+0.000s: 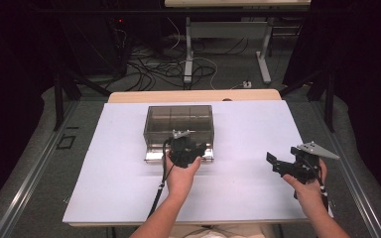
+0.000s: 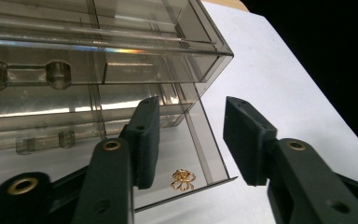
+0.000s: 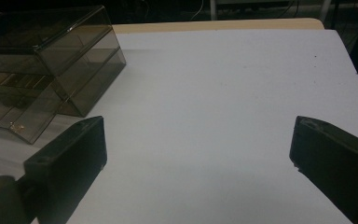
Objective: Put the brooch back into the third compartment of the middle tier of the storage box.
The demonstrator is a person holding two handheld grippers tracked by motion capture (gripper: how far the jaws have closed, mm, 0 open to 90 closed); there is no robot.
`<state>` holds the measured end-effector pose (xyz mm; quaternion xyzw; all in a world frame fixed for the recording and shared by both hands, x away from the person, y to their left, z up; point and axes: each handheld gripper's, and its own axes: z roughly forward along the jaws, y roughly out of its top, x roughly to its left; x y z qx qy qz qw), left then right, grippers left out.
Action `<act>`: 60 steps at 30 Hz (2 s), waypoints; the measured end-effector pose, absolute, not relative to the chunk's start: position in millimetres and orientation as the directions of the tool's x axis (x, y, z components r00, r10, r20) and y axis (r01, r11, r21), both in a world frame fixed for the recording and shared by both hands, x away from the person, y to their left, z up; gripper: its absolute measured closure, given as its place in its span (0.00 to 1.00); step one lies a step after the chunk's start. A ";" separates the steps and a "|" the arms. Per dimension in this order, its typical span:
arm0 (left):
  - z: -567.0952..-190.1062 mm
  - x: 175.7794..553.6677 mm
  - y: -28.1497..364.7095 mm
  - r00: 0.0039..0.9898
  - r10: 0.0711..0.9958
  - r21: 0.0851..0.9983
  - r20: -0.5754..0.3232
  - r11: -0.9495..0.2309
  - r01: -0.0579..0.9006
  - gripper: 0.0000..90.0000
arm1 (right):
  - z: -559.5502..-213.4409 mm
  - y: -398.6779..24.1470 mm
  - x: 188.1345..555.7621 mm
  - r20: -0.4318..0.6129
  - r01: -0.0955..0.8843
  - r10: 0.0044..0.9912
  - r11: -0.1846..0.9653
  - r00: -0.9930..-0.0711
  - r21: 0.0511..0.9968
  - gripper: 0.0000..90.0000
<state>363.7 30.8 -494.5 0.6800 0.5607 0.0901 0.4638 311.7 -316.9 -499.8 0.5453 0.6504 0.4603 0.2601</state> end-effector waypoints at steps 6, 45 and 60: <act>-493.0 362.4 32.9 0.372 0.852 0.747 -0.369 0.034 0.664 0.50 | -500.3 -314.8 310.7 0.155 0.467 0.950 -0.012 -0.269 0.884 0.04; -465.7 343.3 81.5 0.417 0.809 0.775 -0.414 0.073 0.628 0.13 | -502.9 -314.9 304.5 0.129 0.464 0.957 0.006 -0.260 0.886 0.04; -458.5 326.9 128.9 0.438 0.799 0.789 -0.412 0.072 0.611 0.01 | -503.6 -315.4 303.4 0.131 0.473 0.956 0.009 -0.263 0.881 0.04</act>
